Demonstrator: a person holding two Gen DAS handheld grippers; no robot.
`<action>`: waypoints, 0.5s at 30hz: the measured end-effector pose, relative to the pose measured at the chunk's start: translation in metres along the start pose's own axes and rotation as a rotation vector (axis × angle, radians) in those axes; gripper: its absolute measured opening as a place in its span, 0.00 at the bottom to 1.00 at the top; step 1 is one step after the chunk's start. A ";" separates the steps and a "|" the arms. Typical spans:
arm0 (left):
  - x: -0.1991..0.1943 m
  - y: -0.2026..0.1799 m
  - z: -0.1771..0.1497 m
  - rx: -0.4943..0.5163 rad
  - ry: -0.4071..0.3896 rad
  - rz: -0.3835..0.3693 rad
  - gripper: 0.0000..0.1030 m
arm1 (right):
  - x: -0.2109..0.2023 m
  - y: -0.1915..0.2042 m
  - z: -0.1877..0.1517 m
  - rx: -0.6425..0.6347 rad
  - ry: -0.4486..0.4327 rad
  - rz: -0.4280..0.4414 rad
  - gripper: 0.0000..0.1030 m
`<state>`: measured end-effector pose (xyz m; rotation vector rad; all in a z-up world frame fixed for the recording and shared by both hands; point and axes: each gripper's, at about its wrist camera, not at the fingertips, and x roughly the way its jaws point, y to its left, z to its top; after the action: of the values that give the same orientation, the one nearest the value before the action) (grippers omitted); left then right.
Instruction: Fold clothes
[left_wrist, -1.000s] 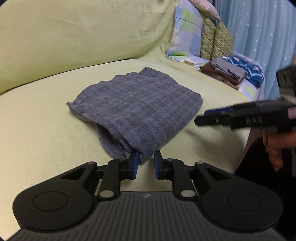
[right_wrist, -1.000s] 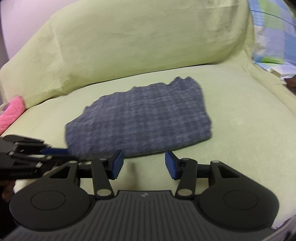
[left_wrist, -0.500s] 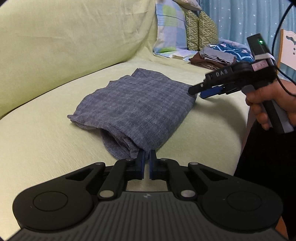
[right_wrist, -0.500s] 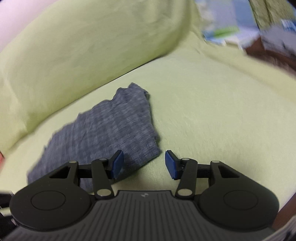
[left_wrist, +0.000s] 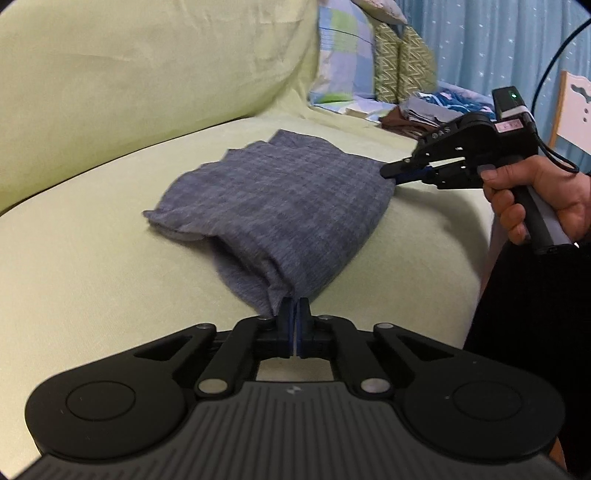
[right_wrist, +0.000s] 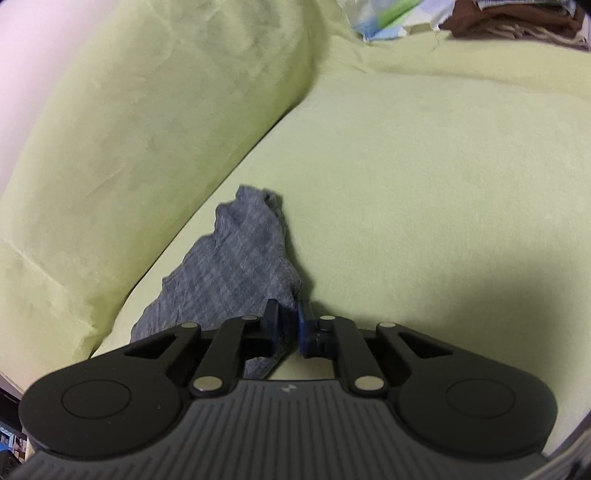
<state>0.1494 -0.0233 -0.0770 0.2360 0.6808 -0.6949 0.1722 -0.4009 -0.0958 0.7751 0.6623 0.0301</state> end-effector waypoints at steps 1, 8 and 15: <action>-0.002 0.002 -0.001 -0.006 0.000 0.004 0.00 | 0.000 0.002 0.000 -0.014 -0.002 -0.007 0.07; -0.029 0.010 0.005 -0.047 -0.078 0.003 0.00 | -0.016 0.021 -0.010 -0.134 -0.031 -0.054 0.29; -0.010 0.000 0.036 -0.029 -0.144 -0.042 0.00 | -0.029 0.059 -0.035 -0.312 -0.026 -0.006 0.29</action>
<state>0.1616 -0.0332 -0.0428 0.1432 0.5587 -0.7340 0.1418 -0.3436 -0.0593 0.4722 0.6170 0.1153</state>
